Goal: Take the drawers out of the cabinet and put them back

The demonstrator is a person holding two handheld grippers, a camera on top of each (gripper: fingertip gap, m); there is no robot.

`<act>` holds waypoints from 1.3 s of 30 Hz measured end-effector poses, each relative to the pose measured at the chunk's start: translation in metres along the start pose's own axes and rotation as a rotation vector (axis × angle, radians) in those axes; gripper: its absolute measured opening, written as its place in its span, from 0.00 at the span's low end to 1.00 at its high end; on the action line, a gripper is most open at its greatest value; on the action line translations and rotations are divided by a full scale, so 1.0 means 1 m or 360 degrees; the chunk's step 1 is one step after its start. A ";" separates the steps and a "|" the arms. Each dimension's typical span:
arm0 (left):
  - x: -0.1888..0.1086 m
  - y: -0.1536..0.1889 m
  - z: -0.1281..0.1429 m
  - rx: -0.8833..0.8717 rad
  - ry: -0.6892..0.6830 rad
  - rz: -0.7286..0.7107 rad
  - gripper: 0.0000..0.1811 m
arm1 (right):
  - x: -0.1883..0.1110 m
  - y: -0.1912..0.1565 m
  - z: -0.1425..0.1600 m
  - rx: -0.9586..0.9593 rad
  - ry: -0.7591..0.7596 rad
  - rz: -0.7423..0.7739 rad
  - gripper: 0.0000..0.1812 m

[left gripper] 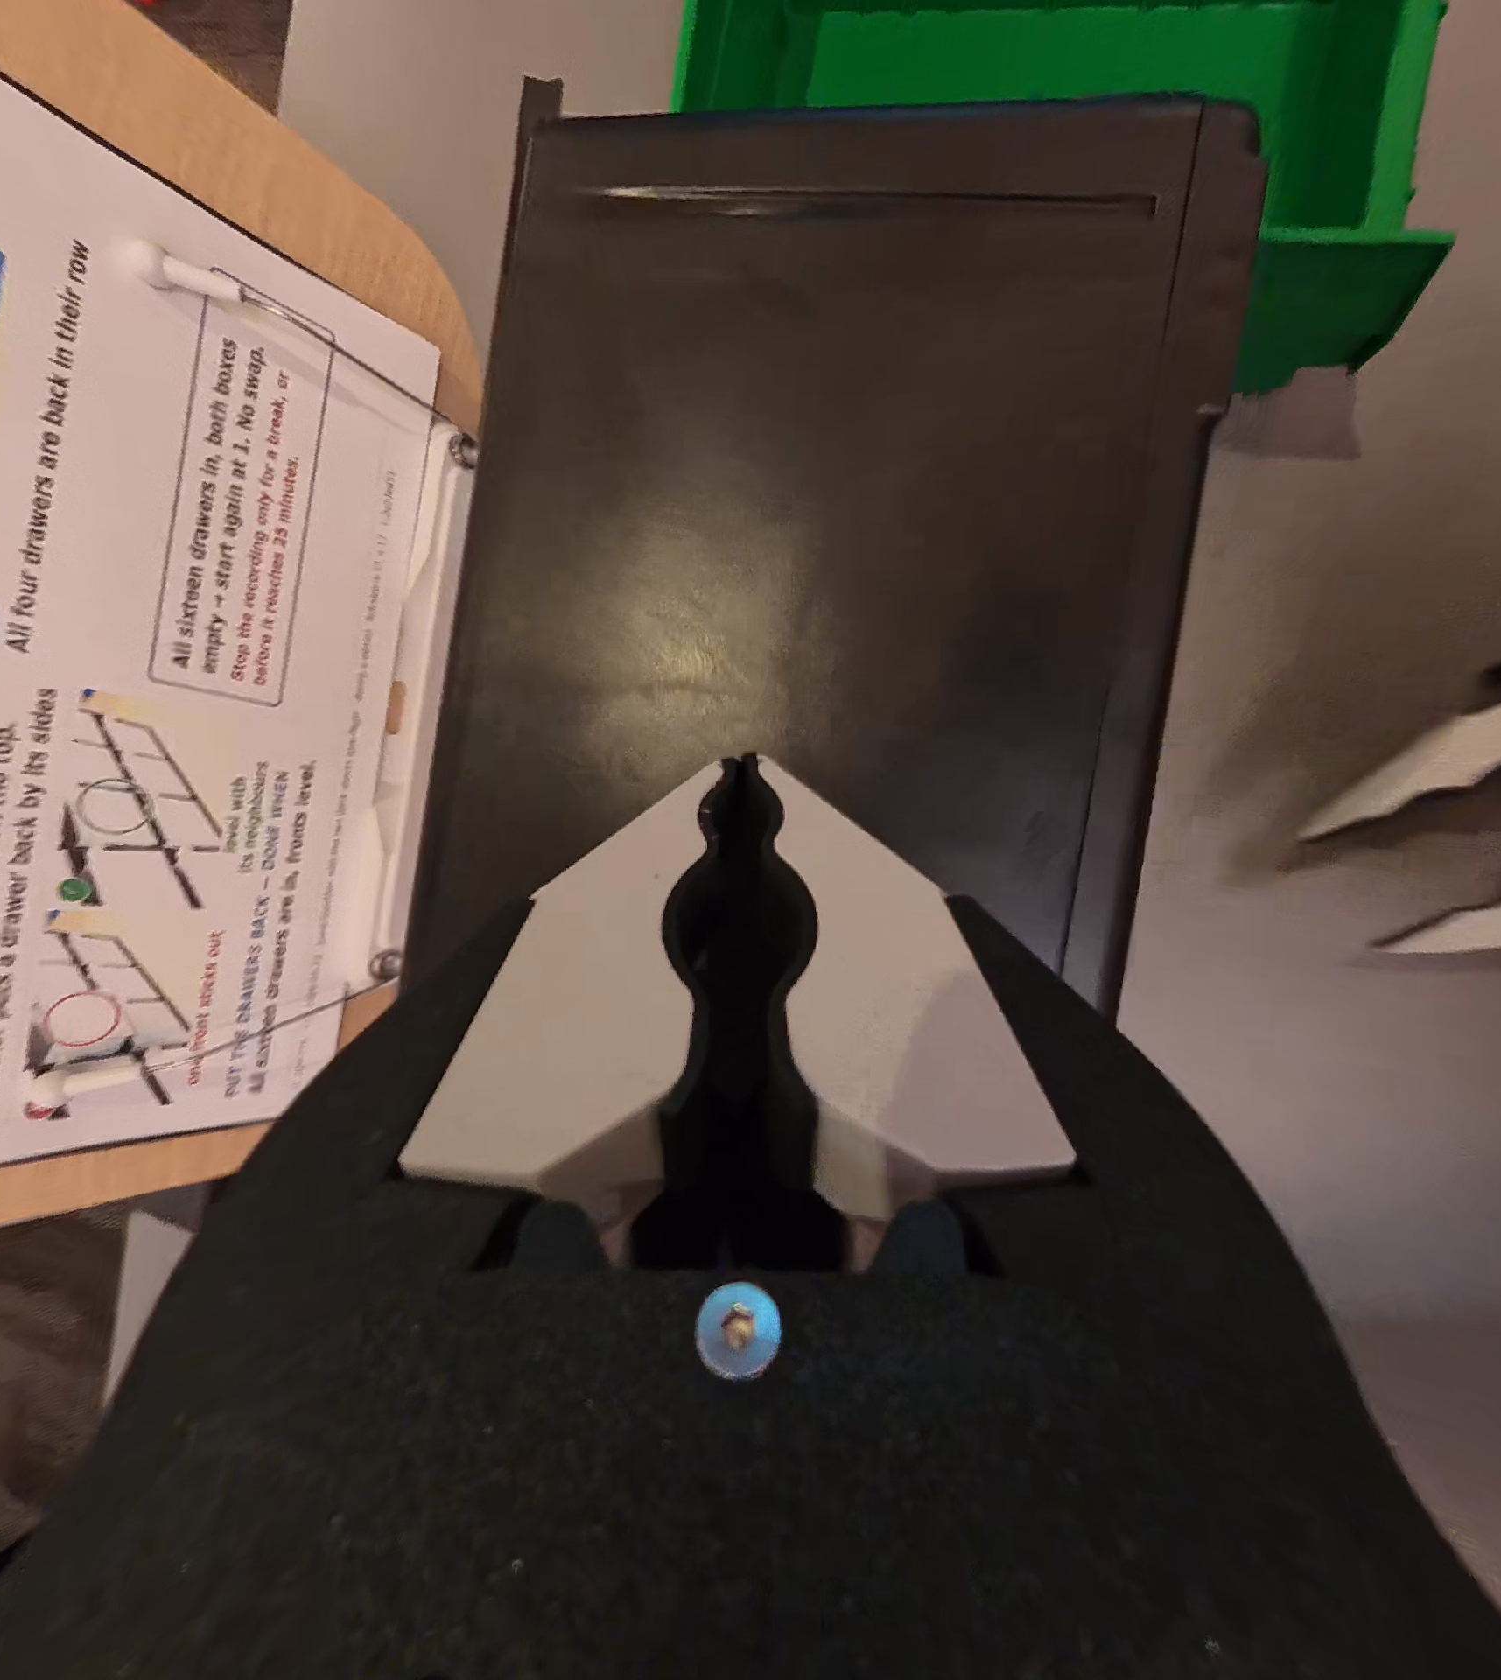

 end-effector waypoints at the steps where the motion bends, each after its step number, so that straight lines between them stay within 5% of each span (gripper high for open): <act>1: -0.006 0.001 0.004 0.0017 0.0003 -0.0051 0.00 | -0.012 -0.005 0.009 -0.0054 -0.0004 -0.0026 0.24; 5: -0.076 0.024 0.025 0.0078 0.0423 -0.0215 0.01 | -0.045 0.007 0.019 -0.0154 0.0041 0.0051 0.27; 8: -0.113 0.028 0.098 -0.0100 0.0442 -0.0334 0.09 | -0.058 0.018 0.014 -0.0171 0.0076 0.0017 0.29; 14: -0.068 0.039 0.284 -0.0565 -0.0389 -0.0216 0.16 | -0.054 0.017 0.011 -0.0171 0.0082 -0.0045 0.30; 19: -0.022 0.054 0.341 -0.0494 -0.0957 -0.0125 0.14 | -0.046 0.004 0.022 -0.0282 0.0029 -0.0069 0.30; 25: 0.001 0.046 0.361 -0.0370 -0.1140 -0.0075 0.01 | -0.048 0.002 0.017 -0.0329 0.0052 -0.0054 0.29; 28: -0.009 0.054 0.347 -0.0236 -0.1083 -0.0102 0.00 | -0.050 0.008 0.016 -0.0294 0.0050 -0.0044 0.29; 34: -0.060 0.112 0.268 0.0246 -0.1000 -0.0268 0.00 | -0.053 0.012 0.017 -0.0244 0.0045 -0.0054 0.29; 39: -0.026 0.186 0.183 0.0904 -0.0924 -0.0100 0.00 | -0.054 0.009 0.013 -0.0245 0.0067 -0.0055 0.29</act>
Point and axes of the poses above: each gripper's, where its closed fingertips meet, x out along the fingers, z out of its underside, y = z × x across the jaws, the point moved 2 cm from there along -x, back along the fingers, and after that the axes turned 14 degrees about z, right-handed, at the moved point
